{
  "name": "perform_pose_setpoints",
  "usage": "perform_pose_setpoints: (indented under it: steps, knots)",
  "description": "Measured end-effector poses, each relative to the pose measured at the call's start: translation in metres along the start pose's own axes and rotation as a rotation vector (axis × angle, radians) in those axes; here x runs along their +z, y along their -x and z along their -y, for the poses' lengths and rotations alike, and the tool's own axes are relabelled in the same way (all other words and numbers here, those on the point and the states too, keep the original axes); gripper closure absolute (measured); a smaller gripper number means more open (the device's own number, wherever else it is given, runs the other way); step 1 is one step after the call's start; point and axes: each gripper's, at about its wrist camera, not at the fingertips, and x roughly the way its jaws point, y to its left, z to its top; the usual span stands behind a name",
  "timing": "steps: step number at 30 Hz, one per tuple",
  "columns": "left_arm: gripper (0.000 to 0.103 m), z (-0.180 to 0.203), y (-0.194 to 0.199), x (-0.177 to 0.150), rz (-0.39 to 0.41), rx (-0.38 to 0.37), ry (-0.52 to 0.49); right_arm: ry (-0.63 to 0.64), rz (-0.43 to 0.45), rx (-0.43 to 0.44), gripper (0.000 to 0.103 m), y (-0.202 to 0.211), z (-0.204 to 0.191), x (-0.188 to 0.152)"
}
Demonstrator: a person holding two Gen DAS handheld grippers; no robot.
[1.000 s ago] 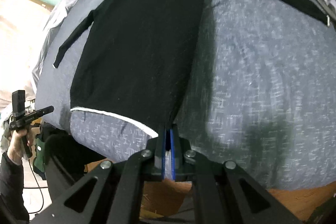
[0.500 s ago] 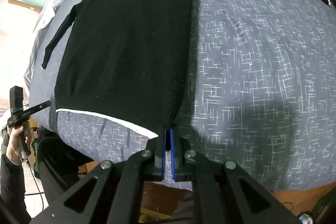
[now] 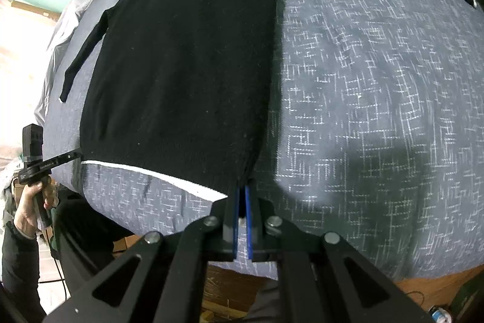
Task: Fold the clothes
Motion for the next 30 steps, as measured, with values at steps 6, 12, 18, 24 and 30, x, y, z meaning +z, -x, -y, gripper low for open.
perform_pose_setpoints:
  steps: [6,12,18,24,30]
  knots:
    - [0.098,0.011,0.026,-0.002,0.025,0.011,-0.051,0.016,0.017,0.002,0.100,0.011,-0.003,0.002]
    - [0.099,0.011,0.047,-0.006,0.055,0.013,-0.065,0.061,0.027,0.011,0.100,0.025,-0.018,-0.001]
    - [0.099,0.012,0.039,-0.003,0.049,0.029,-0.063,0.086,0.015,-0.005,0.100,0.022,-0.026,-0.008]
    - [0.098,0.002,0.029,-0.006,0.017,0.031,-0.047,0.051,-0.009,-0.012,0.100,0.003,-0.015,-0.009]
    - [0.097,-0.003,0.015,-0.004,0.002,0.038,-0.034,0.040,-0.016,-0.004,0.098,-0.007,-0.009,-0.004]
